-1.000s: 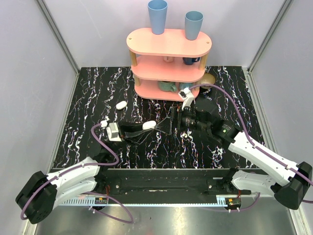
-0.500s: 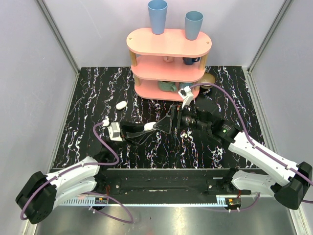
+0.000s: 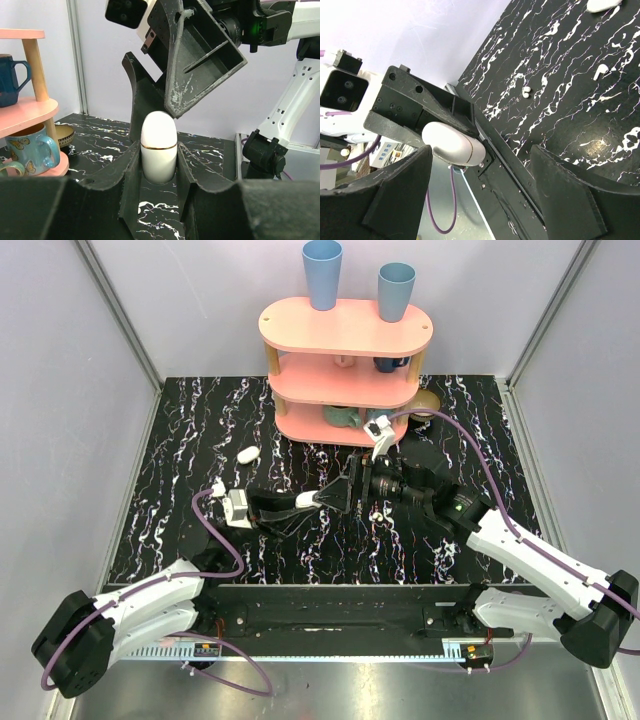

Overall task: Insert the wireless bluetooth earbuds into the charging case
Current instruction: Open the charging case.

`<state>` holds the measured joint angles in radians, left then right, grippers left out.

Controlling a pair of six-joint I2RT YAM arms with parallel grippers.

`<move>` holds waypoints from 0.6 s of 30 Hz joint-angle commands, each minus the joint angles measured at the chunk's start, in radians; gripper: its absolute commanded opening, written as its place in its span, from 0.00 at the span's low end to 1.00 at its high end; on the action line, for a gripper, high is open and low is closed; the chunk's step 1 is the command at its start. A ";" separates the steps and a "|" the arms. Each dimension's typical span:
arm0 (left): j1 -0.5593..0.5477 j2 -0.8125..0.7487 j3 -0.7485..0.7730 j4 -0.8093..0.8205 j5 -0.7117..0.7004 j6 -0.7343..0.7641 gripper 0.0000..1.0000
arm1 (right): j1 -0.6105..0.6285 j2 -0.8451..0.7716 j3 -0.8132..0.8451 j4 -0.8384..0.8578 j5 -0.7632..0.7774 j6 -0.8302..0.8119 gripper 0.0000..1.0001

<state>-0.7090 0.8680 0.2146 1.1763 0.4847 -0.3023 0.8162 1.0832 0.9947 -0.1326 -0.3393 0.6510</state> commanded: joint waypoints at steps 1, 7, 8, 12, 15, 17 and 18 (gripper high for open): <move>-0.003 -0.011 0.049 0.052 -0.020 0.005 0.00 | 0.001 0.001 0.016 0.014 -0.056 -0.043 0.86; -0.003 -0.008 0.060 0.045 -0.023 0.006 0.00 | 0.003 -0.003 0.022 -0.021 -0.046 -0.073 0.85; -0.003 -0.007 0.062 0.045 -0.014 0.005 0.00 | 0.004 -0.003 0.024 -0.030 -0.037 -0.073 0.85; -0.003 0.000 0.077 0.039 0.017 -0.007 0.00 | 0.003 -0.003 0.024 -0.030 -0.006 -0.073 0.85; -0.003 -0.006 0.081 0.022 0.058 -0.029 0.00 | 0.003 -0.003 0.019 0.007 -0.007 -0.045 0.86; -0.004 -0.015 0.077 0.014 0.077 -0.035 0.00 | 0.003 -0.008 0.004 0.053 -0.013 -0.021 0.86; -0.003 -0.027 0.068 0.008 0.083 -0.032 0.00 | 0.004 -0.008 -0.002 0.060 -0.009 -0.014 0.86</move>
<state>-0.7086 0.8673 0.2489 1.1458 0.4854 -0.3161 0.8165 1.0832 0.9943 -0.1631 -0.3626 0.6075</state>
